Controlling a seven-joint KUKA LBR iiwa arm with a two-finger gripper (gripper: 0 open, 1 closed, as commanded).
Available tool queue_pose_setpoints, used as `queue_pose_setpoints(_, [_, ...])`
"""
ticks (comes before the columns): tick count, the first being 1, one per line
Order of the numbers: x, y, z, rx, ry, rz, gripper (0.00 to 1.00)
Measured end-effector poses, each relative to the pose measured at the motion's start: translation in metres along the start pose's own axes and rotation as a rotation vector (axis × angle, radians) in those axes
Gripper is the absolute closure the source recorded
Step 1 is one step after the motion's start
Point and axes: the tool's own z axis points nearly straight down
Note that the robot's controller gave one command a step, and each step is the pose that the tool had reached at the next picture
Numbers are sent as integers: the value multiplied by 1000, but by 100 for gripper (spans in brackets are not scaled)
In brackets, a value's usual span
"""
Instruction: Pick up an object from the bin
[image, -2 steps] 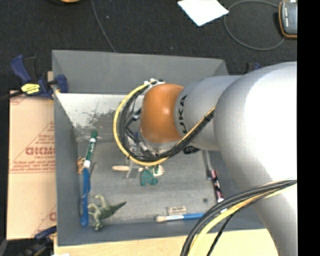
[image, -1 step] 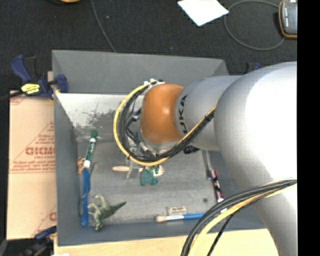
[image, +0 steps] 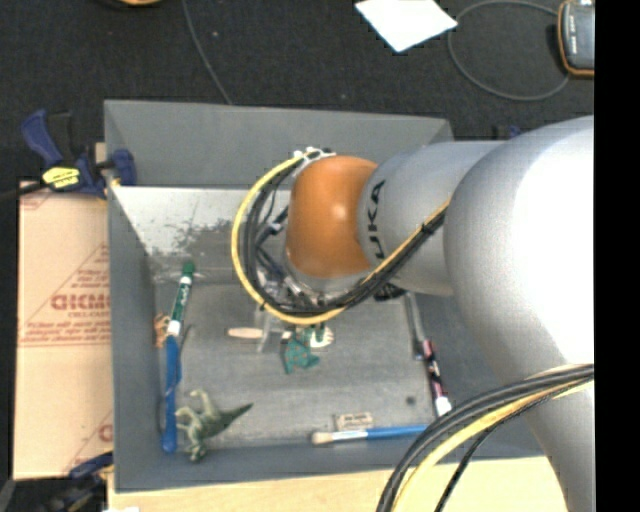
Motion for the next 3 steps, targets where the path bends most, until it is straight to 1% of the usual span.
queue_pose_setpoints(1, [-1, 0, -22, -1, -4, -1, 100])
queue_pose_setpoints(3, [-2, 0, -49, -3, -8, -2, 100])
